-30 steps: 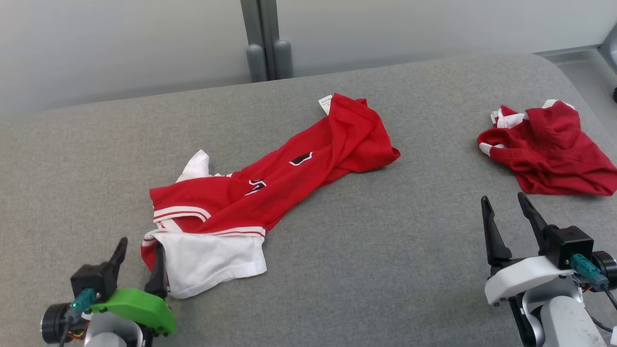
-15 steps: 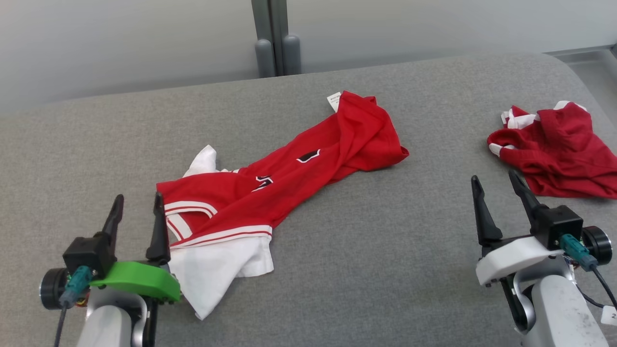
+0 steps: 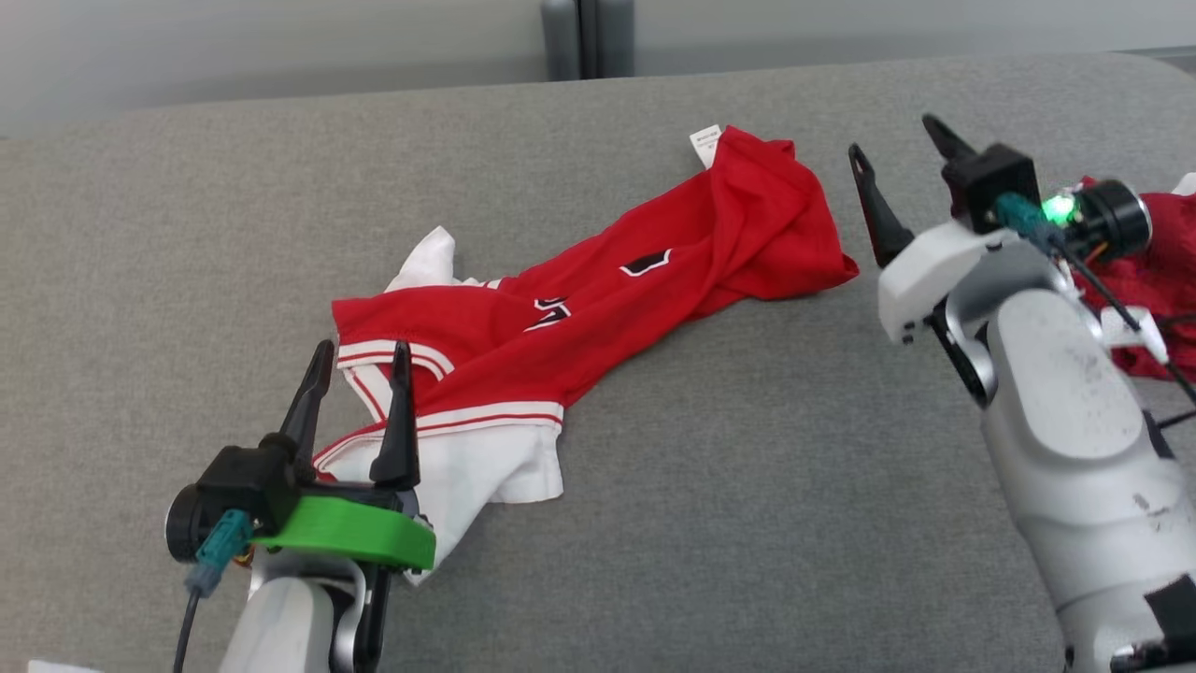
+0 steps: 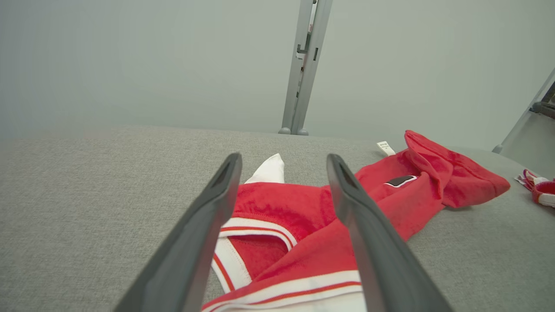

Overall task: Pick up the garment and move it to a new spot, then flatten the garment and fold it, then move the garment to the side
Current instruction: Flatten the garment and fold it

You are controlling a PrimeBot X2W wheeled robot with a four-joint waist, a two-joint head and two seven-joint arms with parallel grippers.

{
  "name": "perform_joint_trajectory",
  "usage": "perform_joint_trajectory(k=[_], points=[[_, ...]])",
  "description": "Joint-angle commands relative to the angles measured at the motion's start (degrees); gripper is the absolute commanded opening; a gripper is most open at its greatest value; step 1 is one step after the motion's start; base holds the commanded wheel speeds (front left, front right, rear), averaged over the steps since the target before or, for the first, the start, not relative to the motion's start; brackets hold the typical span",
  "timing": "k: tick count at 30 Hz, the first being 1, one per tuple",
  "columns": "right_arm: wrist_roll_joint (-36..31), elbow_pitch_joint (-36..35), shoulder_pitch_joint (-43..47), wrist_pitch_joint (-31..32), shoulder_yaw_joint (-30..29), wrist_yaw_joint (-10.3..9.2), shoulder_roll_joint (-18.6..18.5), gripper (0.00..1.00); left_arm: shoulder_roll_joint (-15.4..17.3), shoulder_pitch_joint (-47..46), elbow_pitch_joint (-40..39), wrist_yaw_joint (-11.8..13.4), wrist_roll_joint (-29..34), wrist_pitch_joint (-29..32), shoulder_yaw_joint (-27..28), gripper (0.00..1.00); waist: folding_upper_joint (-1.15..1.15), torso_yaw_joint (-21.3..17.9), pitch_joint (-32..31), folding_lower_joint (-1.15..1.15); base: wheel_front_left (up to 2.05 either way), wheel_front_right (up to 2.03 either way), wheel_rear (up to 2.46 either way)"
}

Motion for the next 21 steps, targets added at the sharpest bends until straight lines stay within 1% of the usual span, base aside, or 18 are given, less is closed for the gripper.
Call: perform_joint_trajectory(k=[1, 5, 11, 17, 21], points=[[0.5, 2.5, -3.2, 0.9, 1.2, -0.09, -0.8, 1.00, 0.0, -1.7, -0.7, -0.3, -0.4, 0.0, -0.5, 1.00, 0.00, 4.3, 4.3, 0.00, 0.00, 0.00, 0.00], [1.7, 10.0, -11.1, 2.6, 4.6, -0.08, -2.3, 1.00, 0.0, -3.2, -1.9, -0.2, -2.6, 0.0, -2.6, 1.00, 0.00, 7.6, 7.2, 0.00, 0.00, 0.00, 0.00], [3.3, 20.4, -18.6, 4.2, 8.1, -0.09, -3.9, 1.00, -0.1, -4.3, -2.9, 0.8, -4.5, 0.0, -5.7, 1.00, 0.00, 11.4, 9.8, 0.00, 0.00, 0.00, 0.00], [3.9, 28.0, -23.1, 4.6, 9.7, -0.09, -3.8, 1.00, -0.1, -4.9, -3.1, 1.5, -5.4, 0.0, -8.4, 1.00, 0.00, 13.1, 11.6, 0.00, 0.00, 0.00, 0.00], [3.5, 32.0, -25.1, 5.3, 9.1, -0.09, -4.5, 1.00, -0.1, -5.4, -3.0, 1.8, -5.9, 0.0, -9.6, 1.00, 0.00, 13.4, 12.1, 0.00, 0.00, 0.00, 0.00]])
